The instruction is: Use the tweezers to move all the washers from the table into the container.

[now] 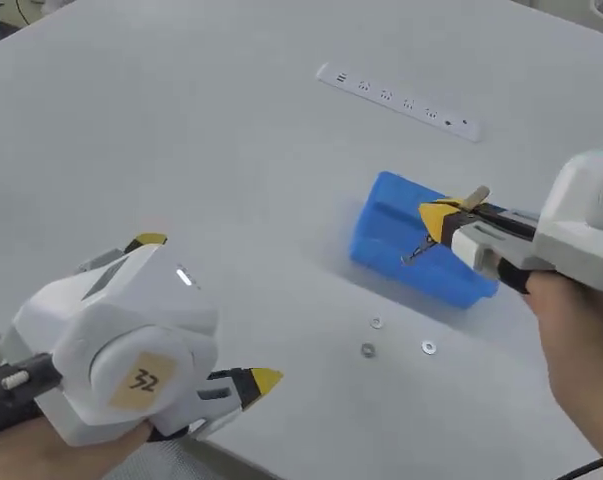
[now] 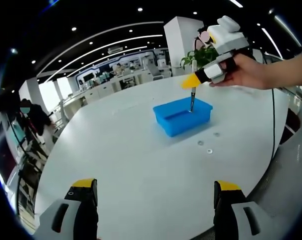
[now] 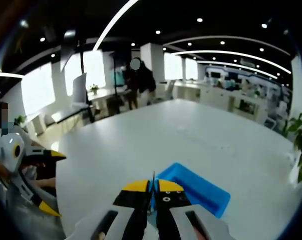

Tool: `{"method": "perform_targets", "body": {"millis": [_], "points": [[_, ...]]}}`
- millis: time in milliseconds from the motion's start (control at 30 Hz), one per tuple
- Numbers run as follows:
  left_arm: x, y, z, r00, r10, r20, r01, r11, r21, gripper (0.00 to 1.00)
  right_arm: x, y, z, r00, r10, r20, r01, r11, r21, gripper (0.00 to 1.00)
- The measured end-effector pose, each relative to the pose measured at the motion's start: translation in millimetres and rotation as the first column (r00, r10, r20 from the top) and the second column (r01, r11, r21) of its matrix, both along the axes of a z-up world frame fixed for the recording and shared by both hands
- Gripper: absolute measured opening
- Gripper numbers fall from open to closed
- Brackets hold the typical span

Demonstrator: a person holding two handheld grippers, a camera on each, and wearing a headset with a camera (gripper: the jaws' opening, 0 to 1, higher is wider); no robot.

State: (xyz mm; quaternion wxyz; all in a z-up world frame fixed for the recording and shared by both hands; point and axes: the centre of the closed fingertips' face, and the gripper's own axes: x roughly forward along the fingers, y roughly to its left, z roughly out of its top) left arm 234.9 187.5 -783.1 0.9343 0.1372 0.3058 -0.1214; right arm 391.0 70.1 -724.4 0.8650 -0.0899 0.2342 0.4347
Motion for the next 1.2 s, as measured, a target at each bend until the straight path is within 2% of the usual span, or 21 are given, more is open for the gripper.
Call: {"method": "perform_targets", "body": {"millis": [167,367,700,833,900,1100,1200], "points": [[-0.6,0.6,-1.7,1.0,0.001,-0.008,-0.001,1.0,0.006,0.99,21.5,3.8,-0.5,0.999,-0.031,0.018,0.031,0.999,0.018,0.01],[-0.6,0.6,-2.2,1.0,0.004,-0.012,-0.004,1.0,0.003,0.99,40.9,6.6,-20.9,0.997,-0.063,0.034,0.064,0.998,-0.012,0.01],[0.0,0.5,-2.9,1.0,0.007,-0.018,-0.007,1.0,0.005,0.99,49.7,11.3,-55.1,0.998,-0.067,0.02,0.068,0.995,-0.067,0.01],[-0.4,0.3,-3.3,1.0,0.005,-0.021,-0.004,1.0,0.012,0.99,49.2,10.1,-62.9,0.997,-0.078,0.005,0.078,0.995,-0.068,0.01],[-0.5,0.4,-3.2,1.0,0.006,-0.021,-0.006,1.0,0.01,0.99,52.0,8.4,-70.7,0.996,-0.087,0.004,0.087,0.993,-0.085,0.01],[-0.8,0.7,-3.4,1.0,0.008,-0.024,-0.008,1.0,0.011,0.99,48.8,6.9,-77.4,0.996,-0.094,-0.008,0.093,0.992,-0.084,0.01],[-1.1,0.9,-3.7,1.0,0.008,-0.026,-0.007,1.0,0.012,0.99,48.1,7.3,-75.0,0.995,-0.101,-0.005,0.1,0.992,-0.075,0.01]]}}
